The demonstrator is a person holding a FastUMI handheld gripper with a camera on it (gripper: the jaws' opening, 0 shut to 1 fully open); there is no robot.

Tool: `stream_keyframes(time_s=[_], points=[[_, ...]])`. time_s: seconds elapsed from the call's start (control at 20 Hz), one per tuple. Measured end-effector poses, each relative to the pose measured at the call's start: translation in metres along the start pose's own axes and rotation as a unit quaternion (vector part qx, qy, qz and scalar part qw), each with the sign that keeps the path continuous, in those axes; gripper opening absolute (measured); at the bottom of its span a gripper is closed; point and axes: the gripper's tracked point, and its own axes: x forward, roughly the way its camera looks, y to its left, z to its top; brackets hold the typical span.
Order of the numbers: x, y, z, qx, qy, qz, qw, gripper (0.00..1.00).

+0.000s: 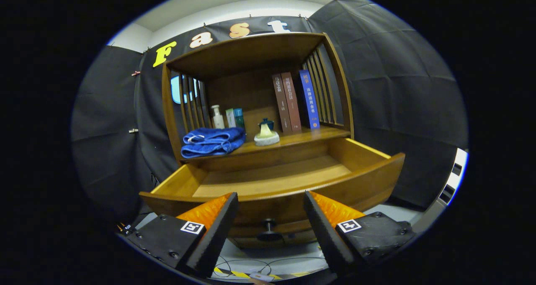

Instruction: Pull open the drawer, take out the items inside it, and place them on the countertop above the cabinet.

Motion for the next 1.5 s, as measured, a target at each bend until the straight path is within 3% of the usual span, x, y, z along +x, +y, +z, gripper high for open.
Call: stream_keyframes(time_s=[0.3, 0.8, 1.5], points=[[0.017, 0.0, -0.026, -0.022, 0.034, 0.006, 0.999, 1.0], [0.024, 0.003, -0.022, -0.039, 0.023, 0.008, 0.999, 0.99], [0.147, 0.009, -0.003, -0.053, 0.014, -0.003, 0.998, 0.99]])
